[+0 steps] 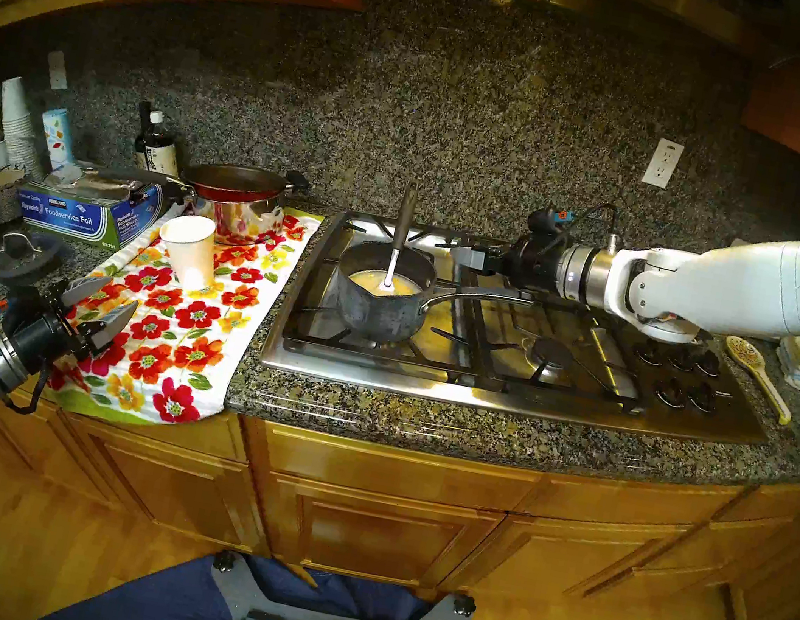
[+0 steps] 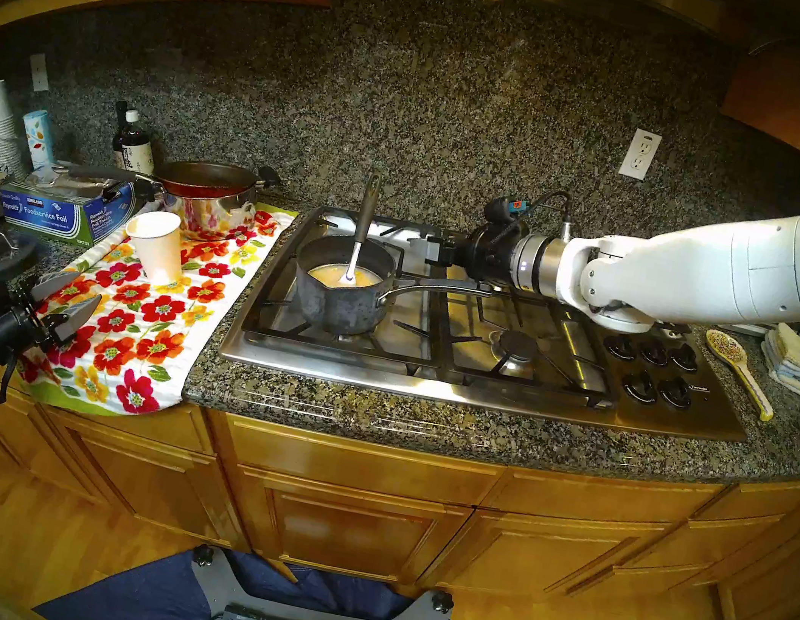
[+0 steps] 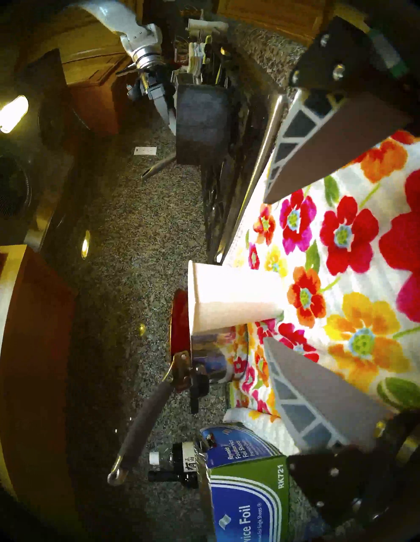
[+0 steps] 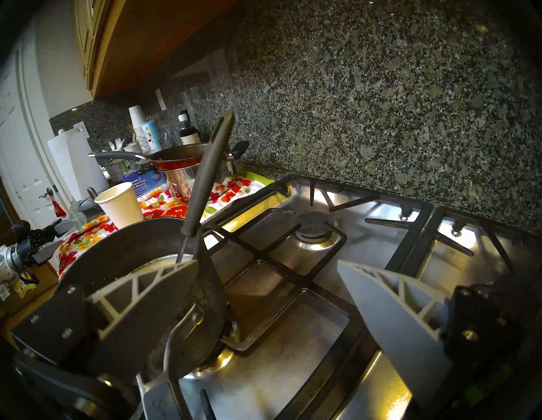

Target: Pour oats into pot and stir with a spoon

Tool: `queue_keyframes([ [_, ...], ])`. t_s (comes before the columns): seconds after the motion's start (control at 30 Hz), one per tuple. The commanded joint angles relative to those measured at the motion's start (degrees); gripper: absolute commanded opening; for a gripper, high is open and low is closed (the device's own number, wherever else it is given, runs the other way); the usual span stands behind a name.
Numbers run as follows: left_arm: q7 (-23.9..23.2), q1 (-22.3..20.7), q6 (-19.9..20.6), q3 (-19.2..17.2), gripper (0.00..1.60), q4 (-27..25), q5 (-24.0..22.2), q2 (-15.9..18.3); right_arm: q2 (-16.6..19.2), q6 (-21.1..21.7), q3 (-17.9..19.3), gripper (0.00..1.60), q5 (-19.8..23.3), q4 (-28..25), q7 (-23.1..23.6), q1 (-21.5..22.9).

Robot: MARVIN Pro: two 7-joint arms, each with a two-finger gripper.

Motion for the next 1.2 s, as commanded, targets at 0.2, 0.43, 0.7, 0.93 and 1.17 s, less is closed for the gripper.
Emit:
queue_keyframes([
  [0.2, 4.45, -8.93, 2.14, 4.79, 1.60, -1.32, -0.42, 2.67, -0.10, -0.48, 0.91, 1.60, 0.04, 0.54, 0.18, 1.80],
  [0.43, 6.09, -12.71, 2.75, 7.78, 1.60, -0.83, -0.07, 3.38, -0.15, -0.49, 0.86, 1.60, 0.10, 0.56, 0.21, 1.80],
  [0.7, 8.44, -16.49, 2.77, 11.29, 1.60, 1.29, 0.28, 4.59, -0.19, -0.51, 0.80, 1.60, 0.16, 0.56, 0.25, 1.83],
  [0.93, 9.23, -19.92, 2.33, 14.52, 1.60, 3.96, 0.84, 4.88, -0.23, -0.54, 0.75, 1.60, 0.21, 0.56, 0.28, 1.85],
  [1.17, 9.25, -23.01, 1.93, 16.96, 1.60, 6.04, 1.31, 4.96, -0.27, -0.55, 0.71, 1.60, 0.27, 0.57, 0.31, 1.85],
])
